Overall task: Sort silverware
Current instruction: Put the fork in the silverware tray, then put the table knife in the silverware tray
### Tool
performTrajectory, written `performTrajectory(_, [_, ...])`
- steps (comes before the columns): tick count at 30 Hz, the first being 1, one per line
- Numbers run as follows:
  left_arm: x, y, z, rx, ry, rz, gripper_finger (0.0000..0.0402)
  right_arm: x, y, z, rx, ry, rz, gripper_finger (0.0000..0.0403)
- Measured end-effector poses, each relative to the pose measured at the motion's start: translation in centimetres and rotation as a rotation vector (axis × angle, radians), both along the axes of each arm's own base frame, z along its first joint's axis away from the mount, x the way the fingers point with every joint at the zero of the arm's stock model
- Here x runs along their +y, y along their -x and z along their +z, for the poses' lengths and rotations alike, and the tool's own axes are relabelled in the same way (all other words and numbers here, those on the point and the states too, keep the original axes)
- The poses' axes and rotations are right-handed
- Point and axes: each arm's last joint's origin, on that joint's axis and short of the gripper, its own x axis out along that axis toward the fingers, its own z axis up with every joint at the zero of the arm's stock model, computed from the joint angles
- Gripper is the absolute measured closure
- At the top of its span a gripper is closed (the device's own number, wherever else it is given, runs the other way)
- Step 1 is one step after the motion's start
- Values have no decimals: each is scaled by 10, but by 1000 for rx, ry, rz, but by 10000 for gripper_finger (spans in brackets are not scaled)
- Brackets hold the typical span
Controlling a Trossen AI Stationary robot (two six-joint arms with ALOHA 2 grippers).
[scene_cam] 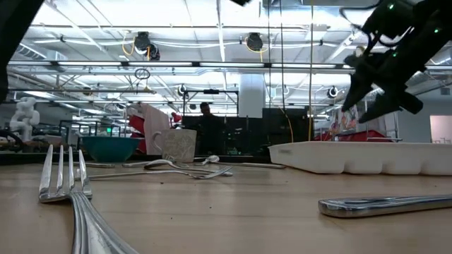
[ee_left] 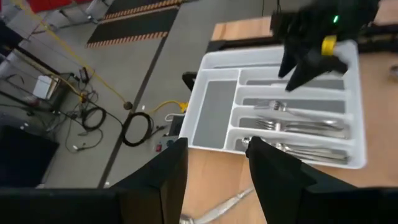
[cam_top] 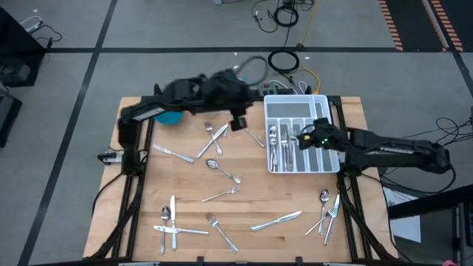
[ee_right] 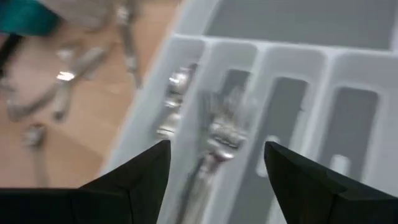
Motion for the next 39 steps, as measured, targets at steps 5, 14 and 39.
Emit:
performTrajectory(5, [-11,31,22,-39,26,2,228,-2,-12,-11,47,-63,-2,151])
performTrajectory(14, [-17,50,30,-23,43,2,228,-8,-29,-25,72,-97,-20,151])
performTrajectory(39, [-18,59,18,133,61,3,228,-18,-77,-7,-131,-39,145,151])
